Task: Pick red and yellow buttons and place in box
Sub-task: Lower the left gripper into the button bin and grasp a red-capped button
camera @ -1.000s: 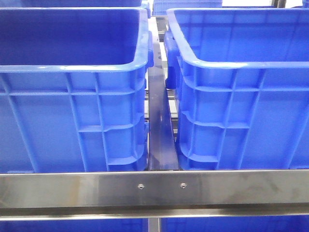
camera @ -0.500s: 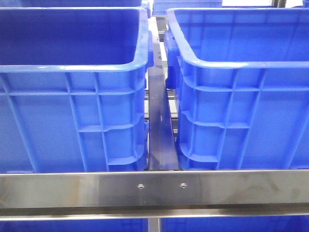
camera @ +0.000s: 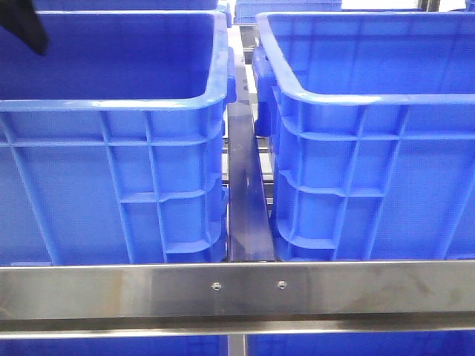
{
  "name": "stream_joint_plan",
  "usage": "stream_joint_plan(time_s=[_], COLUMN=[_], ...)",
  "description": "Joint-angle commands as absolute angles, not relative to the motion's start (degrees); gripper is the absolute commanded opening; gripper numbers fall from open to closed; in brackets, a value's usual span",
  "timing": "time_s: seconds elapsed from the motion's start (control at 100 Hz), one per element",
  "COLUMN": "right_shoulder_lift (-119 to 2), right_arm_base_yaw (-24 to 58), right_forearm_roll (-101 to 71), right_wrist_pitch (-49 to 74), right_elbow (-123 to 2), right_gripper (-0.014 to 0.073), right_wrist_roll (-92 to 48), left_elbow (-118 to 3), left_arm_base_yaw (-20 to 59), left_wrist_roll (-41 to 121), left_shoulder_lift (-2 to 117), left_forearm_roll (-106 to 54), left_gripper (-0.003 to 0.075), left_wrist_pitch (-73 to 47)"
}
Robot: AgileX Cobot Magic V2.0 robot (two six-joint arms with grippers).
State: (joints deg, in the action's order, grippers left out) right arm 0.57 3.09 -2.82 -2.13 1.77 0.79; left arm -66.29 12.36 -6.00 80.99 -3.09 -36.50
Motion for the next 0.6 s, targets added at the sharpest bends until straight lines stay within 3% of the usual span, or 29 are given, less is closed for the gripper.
stream_joint_plan(time_s=[0.0,0.59], right_shoulder_lift=[1.8,1.8], right_arm_base_yaw=[2.9,2.9], right_forearm_roll=[-2.8,-2.8], right_wrist_pitch=[-6.9,-6.9], right_elbow=[1.6,1.6], right_gripper=[-0.0068,-0.0068], right_wrist_roll=[0.6,0.6], left_elbow=[-70.5,-74.0], left_arm_base_yaw=[13.9,14.9], left_wrist_roll=[-7.3,-13.0], left_shoulder_lift=[82.7,94.1], left_forearm_roll=[-1.9,3.7], left_gripper=[0.0536,0.0536], left_wrist_pitch=[-33.0,-32.1])
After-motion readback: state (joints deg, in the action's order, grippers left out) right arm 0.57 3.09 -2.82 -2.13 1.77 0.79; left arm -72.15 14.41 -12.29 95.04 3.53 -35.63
